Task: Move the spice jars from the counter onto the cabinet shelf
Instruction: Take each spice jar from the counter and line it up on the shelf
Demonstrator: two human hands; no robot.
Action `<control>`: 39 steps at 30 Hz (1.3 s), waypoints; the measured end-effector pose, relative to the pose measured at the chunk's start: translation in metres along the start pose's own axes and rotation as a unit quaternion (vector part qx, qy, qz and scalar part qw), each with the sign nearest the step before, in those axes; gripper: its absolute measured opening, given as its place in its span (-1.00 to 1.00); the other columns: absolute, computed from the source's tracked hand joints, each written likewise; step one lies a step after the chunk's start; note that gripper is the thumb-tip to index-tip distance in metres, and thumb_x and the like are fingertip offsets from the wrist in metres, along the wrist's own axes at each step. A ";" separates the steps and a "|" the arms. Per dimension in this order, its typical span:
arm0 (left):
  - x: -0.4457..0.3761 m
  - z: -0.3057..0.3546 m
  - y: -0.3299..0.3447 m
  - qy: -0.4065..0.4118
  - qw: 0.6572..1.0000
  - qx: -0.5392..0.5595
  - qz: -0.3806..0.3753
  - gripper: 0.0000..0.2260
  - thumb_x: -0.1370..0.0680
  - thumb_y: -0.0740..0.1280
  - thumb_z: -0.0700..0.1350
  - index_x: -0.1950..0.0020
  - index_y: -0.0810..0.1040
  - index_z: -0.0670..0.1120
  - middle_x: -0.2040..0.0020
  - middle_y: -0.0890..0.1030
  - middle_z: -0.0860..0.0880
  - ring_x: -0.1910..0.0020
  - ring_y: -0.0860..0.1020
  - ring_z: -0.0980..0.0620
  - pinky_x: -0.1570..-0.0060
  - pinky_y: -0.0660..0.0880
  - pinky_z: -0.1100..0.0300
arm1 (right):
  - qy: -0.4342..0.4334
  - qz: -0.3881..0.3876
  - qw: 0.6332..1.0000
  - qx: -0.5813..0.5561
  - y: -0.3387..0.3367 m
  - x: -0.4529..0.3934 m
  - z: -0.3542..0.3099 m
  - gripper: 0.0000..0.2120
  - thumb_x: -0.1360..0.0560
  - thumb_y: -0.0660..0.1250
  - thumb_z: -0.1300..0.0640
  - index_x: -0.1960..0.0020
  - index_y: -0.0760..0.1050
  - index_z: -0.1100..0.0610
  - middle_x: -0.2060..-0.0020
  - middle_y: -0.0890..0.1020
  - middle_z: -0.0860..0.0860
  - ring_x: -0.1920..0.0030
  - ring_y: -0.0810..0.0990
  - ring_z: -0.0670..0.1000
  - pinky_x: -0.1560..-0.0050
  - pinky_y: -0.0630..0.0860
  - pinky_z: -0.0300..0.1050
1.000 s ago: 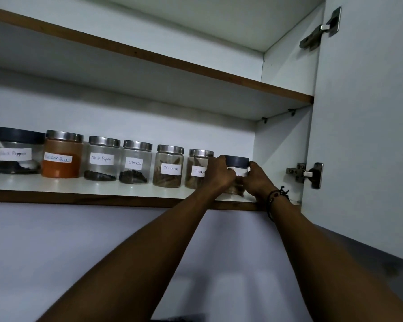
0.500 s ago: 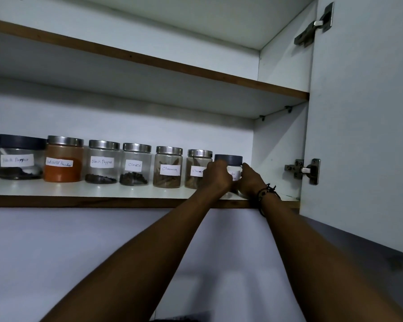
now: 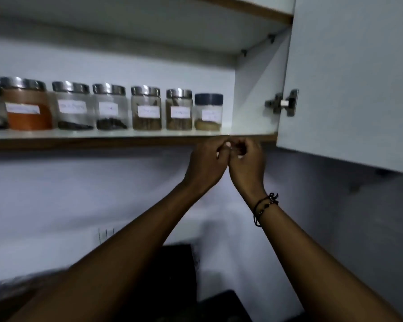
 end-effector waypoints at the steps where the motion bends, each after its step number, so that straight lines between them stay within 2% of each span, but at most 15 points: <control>1: 0.017 -0.004 0.008 -0.017 1.000 0.006 -0.014 -0.79 -0.62 0.23 -0.21 -0.06 0.67 -0.16 0.04 0.71 -0.05 0.05 0.64 0.00 0.05 0.55 0.11 | 0.008 -0.022 1.000 0.013 -0.002 0.016 0.009 -0.92 -0.53 0.34 0.23 0.04 0.53 0.06 0.03 0.55 0.00 0.12 0.53 -0.13 0.18 0.37 -0.54; 5: 0.093 -0.036 0.055 -0.097 0.990 0.033 -0.096 -0.75 -0.61 0.18 -0.15 -0.01 0.66 -0.13 0.16 0.69 0.02 0.17 0.61 0.09 0.11 0.55 0.13 | 0.065 -0.085 0.990 0.092 -0.007 0.081 0.070 -0.89 -0.53 0.32 0.22 -0.05 0.56 0.15 0.03 0.57 0.00 0.02 0.57 0.01 0.06 0.43 -0.31; 7: 0.135 -0.058 0.082 -0.151 0.976 0.036 -0.150 -0.75 -0.60 0.17 -0.14 0.01 0.65 -0.11 0.19 0.67 0.00 0.18 0.61 0.04 0.10 0.55 0.08 | 0.107 -0.134 0.976 0.132 -0.006 0.116 0.105 -0.82 -0.53 0.30 0.22 -0.12 0.54 0.18 -0.04 0.61 0.08 -0.08 0.56 0.06 -0.04 0.45 -0.19; 11: 0.238 -0.098 0.136 -0.229 0.934 0.016 -0.273 -0.77 -0.60 0.23 -0.19 -0.07 0.68 -0.14 0.02 0.71 -0.14 0.00 0.64 -0.11 -0.08 0.54 -0.01 | 0.209 -0.232 0.923 0.226 -0.008 0.210 0.187 -0.72 -0.53 0.28 0.18 -0.24 0.46 0.18 -0.16 0.55 0.18 -0.21 0.49 0.19 -0.16 0.44 -0.01; 15: 0.344 -0.120 0.183 -0.257 0.875 -0.009 -0.410 -0.80 -0.61 0.25 -0.21 -0.09 0.64 -0.20 -0.03 0.69 -0.18 -0.04 0.64 -0.16 -0.05 0.51 0.01 | 0.284 -0.309 0.855 0.303 -0.016 0.312 0.253 -0.66 -0.53 0.28 0.17 -0.29 0.40 0.16 -0.19 0.46 0.20 -0.21 0.45 0.26 -0.12 0.44 0.10; 17: 0.392 -0.131 0.203 -0.275 0.840 -0.014 -0.468 -0.79 -0.61 0.23 -0.21 -0.13 0.62 -0.19 -0.09 0.67 -0.19 -0.07 0.62 -0.14 -0.04 0.50 0.08 | 0.322 -0.340 0.825 0.317 -0.018 0.357 0.282 -0.60 -0.51 0.33 0.14 -0.32 0.37 0.13 -0.22 0.43 0.17 -0.22 0.44 0.24 -0.14 0.46 0.11; 19: 0.427 -0.134 0.216 -0.271 0.824 0.000 -0.497 -0.80 -0.60 0.25 -0.25 -0.14 0.63 -0.20 -0.10 0.66 -0.18 -0.06 0.62 -0.12 0.00 0.47 0.19 | 0.325 -0.351 0.810 0.339 -0.021 0.388 0.299 -0.56 -0.49 0.35 0.10 -0.35 0.38 0.11 -0.26 0.43 0.16 -0.24 0.46 0.23 -0.23 0.46 0.13; 22: 0.457 -0.141 0.229 -0.267 0.822 0.014 -0.502 -0.83 -0.55 0.30 -0.31 -0.07 0.64 -0.23 -0.09 0.63 -0.19 -0.07 0.60 -0.13 0.00 0.44 0.22 | 0.333 -0.335 0.810 0.347 -0.026 0.418 0.317 -0.46 -0.44 0.39 0.07 -0.39 0.35 0.04 -0.34 0.38 0.15 -0.34 0.39 0.24 -0.27 0.48 0.19; 24: 0.468 -0.141 0.238 -0.264 0.832 0.035 -0.486 -0.79 -0.54 0.32 -0.33 -0.15 0.61 -0.20 -0.14 0.60 -0.15 -0.13 0.55 -0.07 -0.13 0.46 0.17 | 0.350 -0.322 0.813 0.336 -0.028 0.433 0.329 -0.31 -0.42 0.42 0.08 -0.48 0.22 -0.01 -0.42 0.28 0.20 -0.38 0.33 0.29 -0.27 0.47 0.25; 26: 0.473 -0.143 0.238 -0.294 0.844 0.065 -0.443 -0.76 -0.59 0.27 -0.33 -0.25 0.54 -0.25 -0.20 0.58 -0.21 -0.19 0.54 -0.11 -0.25 0.42 0.19 | 0.349 -0.312 0.822 0.324 -0.025 0.440 0.333 -0.29 -0.44 0.39 0.07 -0.50 0.16 -0.06 -0.43 0.24 0.23 -0.34 0.37 0.32 -0.23 0.49 0.26; 27: 0.481 -0.150 0.246 -0.335 0.839 0.091 -0.419 -0.71 -0.62 0.24 -0.31 -0.34 0.47 -0.27 -0.28 0.55 -0.23 -0.27 0.51 -0.15 -0.32 0.36 0.22 | 0.349 -0.303 0.825 0.326 -0.026 0.444 0.344 -0.32 -0.45 0.37 0.05 -0.49 0.16 -0.07 -0.40 0.26 0.23 -0.30 0.41 0.32 -0.20 0.52 0.24; 29: 0.503 -0.162 0.250 -0.436 0.801 0.110 -0.395 -0.57 -0.67 0.19 -0.22 -0.53 0.26 -0.23 -0.47 0.40 -0.21 -0.45 0.38 -0.14 -0.44 0.24 0.17 | 0.348 -0.288 0.829 0.330 -0.025 0.448 0.353 -0.37 -0.47 0.35 0.01 -0.47 0.18 -0.07 -0.36 0.29 0.21 -0.23 0.48 0.28 -0.15 0.56 0.19; 31: 0.519 -0.168 0.250 -0.490 0.779 0.105 -0.377 -0.53 -0.68 0.17 -0.14 -0.58 0.18 -0.17 -0.52 0.34 -0.19 -0.47 0.34 -0.13 -0.50 0.24 0.05 | 0.338 -0.300 0.816 0.360 -0.024 0.456 0.356 -0.37 -0.49 0.33 0.01 -0.49 0.16 -0.02 -0.37 0.28 0.21 -0.25 0.46 0.24 -0.20 0.54 0.13; 36: 0.514 -0.173 0.242 -0.521 0.786 0.081 -0.324 -0.62 -0.67 0.18 -0.04 -0.47 0.37 -0.12 -0.33 0.52 -0.20 -0.28 0.50 -0.15 -0.36 0.40 -0.08 | 0.281 -0.289 0.833 0.378 -0.020 0.446 0.353 -0.42 -0.52 0.23 -0.06 -0.48 0.21 0.08 -0.40 0.34 0.10 -0.32 0.39 0.08 -0.30 0.45 -0.03; 39: 0.497 -0.173 0.221 -0.520 0.805 0.086 -0.273 -0.67 -0.70 0.10 -0.01 -0.32 0.51 -0.14 -0.18 0.61 -0.20 -0.15 0.57 -0.15 -0.24 0.48 -0.08 | 0.310 -0.210 0.887 0.271 -0.026 0.429 0.333 -0.38 -0.44 0.32 -0.15 -0.40 0.27 0.06 -0.31 0.36 0.10 -0.21 0.48 0.08 -0.16 0.55 -0.06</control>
Point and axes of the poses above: each hand's wrist, its own x-axis away from the middle knuckle, its own y-axis out of the palm, z = x × y, the point moved 10 cm from there along -x, towards the middle knuckle
